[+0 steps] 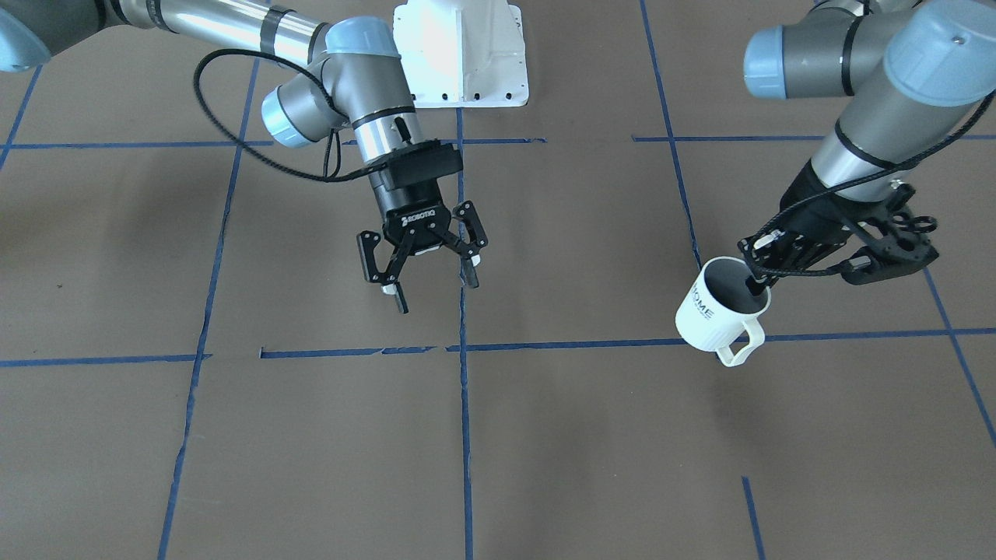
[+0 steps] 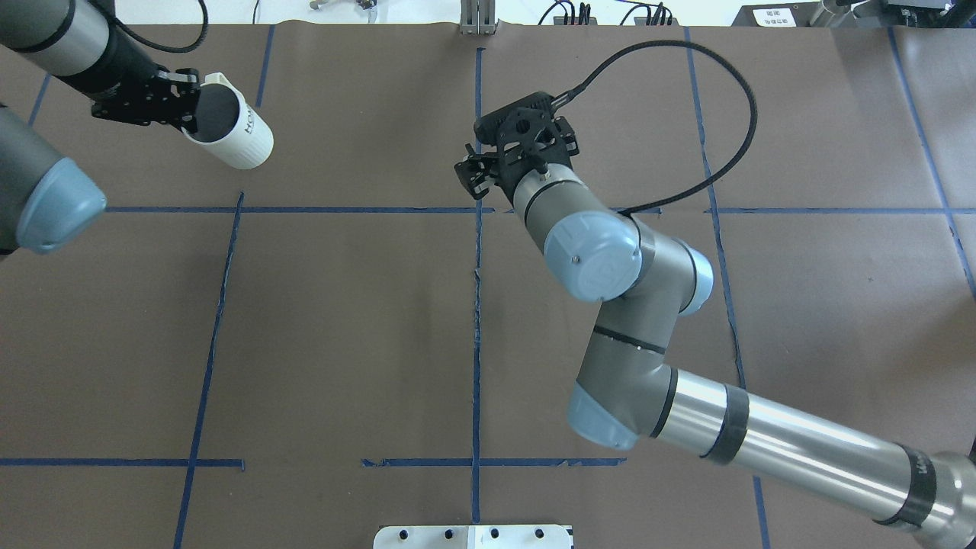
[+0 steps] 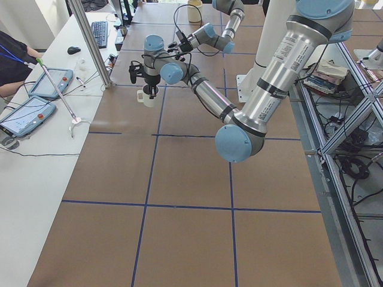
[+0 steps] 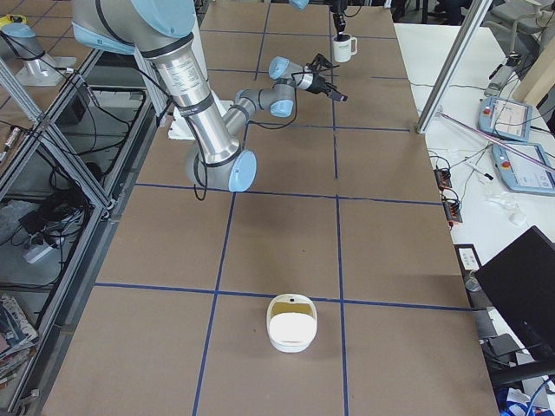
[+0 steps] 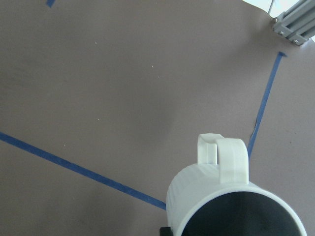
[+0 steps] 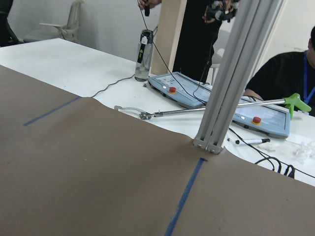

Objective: Left arm hands cup to right arm to dump lemon

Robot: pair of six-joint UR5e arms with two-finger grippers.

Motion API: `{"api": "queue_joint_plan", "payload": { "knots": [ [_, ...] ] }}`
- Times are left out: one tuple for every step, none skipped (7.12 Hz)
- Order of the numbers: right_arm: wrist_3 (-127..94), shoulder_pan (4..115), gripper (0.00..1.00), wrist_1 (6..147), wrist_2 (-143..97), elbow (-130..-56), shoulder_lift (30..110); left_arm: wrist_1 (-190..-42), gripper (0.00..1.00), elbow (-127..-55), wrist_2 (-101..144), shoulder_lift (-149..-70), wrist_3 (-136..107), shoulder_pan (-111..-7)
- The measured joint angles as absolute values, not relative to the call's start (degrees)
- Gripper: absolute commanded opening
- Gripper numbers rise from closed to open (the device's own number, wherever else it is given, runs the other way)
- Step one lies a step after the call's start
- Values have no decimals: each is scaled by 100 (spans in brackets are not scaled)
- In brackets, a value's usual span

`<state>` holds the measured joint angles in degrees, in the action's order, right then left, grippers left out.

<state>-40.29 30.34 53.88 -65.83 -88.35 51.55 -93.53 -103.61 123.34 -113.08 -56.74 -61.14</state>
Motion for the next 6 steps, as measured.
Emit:
{"api": "queue_joint_plan", "payload": {
  "knots": [
    [-4194, 3461, 100, 6110, -7303, -8901, 5138, -9359, 0, -10561, 12427, -10887, -5183, -6287],
    [-4259, 3961, 100, 6802, -8193, -8954, 5129, -9374, 0, -10776, 12474, -10436, -4719, -6431],
    [-4260, 4536, 100, 7372, -9322, -8979, 5140, -9402, 0, -10913, 12498, -10022, -4280, -6551],
    [-4209, 5064, 100, 7726, -10305, -8987, 5214, -9429, 0, -10974, 12516, -9674, -3861, -6642],
    [-4123, 5578, 100, 7894, -11099, -8995, 5389, -9464, 0, -10992, 12527, -9362, -3555, -6705],
    [-3920, 5952, 100, 7962, -11648, -9037, 5613, -9552, 0, -10987, 12533, -9118, -3453, -6733]
  ]
}}
